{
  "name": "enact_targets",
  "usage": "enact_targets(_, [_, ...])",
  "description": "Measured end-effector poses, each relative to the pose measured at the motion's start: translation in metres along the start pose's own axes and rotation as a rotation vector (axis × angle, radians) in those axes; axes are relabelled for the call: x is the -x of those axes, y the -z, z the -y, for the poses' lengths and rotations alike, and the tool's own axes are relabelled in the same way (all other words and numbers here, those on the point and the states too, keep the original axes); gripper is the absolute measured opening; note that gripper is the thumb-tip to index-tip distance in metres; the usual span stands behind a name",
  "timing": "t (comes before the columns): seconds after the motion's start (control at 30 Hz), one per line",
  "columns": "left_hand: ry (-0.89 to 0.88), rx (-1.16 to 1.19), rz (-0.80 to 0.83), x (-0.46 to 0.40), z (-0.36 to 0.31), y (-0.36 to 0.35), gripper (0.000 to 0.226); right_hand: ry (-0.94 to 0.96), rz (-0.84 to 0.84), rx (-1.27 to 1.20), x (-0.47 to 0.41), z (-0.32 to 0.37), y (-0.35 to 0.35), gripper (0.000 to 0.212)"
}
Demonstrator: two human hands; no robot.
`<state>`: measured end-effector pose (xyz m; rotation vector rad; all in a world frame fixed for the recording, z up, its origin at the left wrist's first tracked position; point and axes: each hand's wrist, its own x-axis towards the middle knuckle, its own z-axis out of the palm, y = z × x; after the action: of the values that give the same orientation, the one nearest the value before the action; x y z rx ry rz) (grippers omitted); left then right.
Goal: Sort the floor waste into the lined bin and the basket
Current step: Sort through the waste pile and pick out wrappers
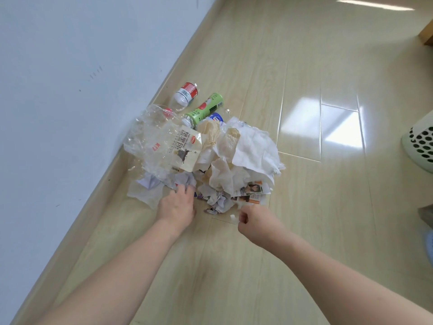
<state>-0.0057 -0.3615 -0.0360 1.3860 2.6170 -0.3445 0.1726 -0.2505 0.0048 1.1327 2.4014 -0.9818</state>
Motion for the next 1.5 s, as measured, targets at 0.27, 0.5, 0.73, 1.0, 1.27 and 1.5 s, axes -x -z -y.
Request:
enact_targets(0.27, [-0.043,-0.049,0.082,-0.02,-0.006,0.011,0.032,0.053,0.004,-0.009,0.001,0.008,-0.002,0.006])
enact_targets(0.5, [-0.004,0.007,0.23,-0.016,-0.004,0.008,0.034,0.022,0.033,0.007,0.003,0.006,-0.006,0.007])
enact_targets(0.73, [-0.047,0.375,0.276,-0.006,0.009,0.015,0.01,0.009,0.05,0.014,0.003,0.005,-0.005,0.019])
enact_targets(1.0, [0.034,1.319,0.306,-0.001,-0.007,0.13,0.018,0.023,-0.017,-0.023,0.031,0.003,0.093,0.016])
enact_targets(1.27, [-0.135,0.509,0.476,-0.019,-0.087,0.229,0.001,-0.028,-0.231,-0.146,0.103,-0.065,0.214,0.014])
enact_targets(1.5, [-0.143,0.199,0.503,-0.007,-0.152,0.25,0.022,-0.141,-0.117,-0.154,0.132,-0.124,0.228,0.014])
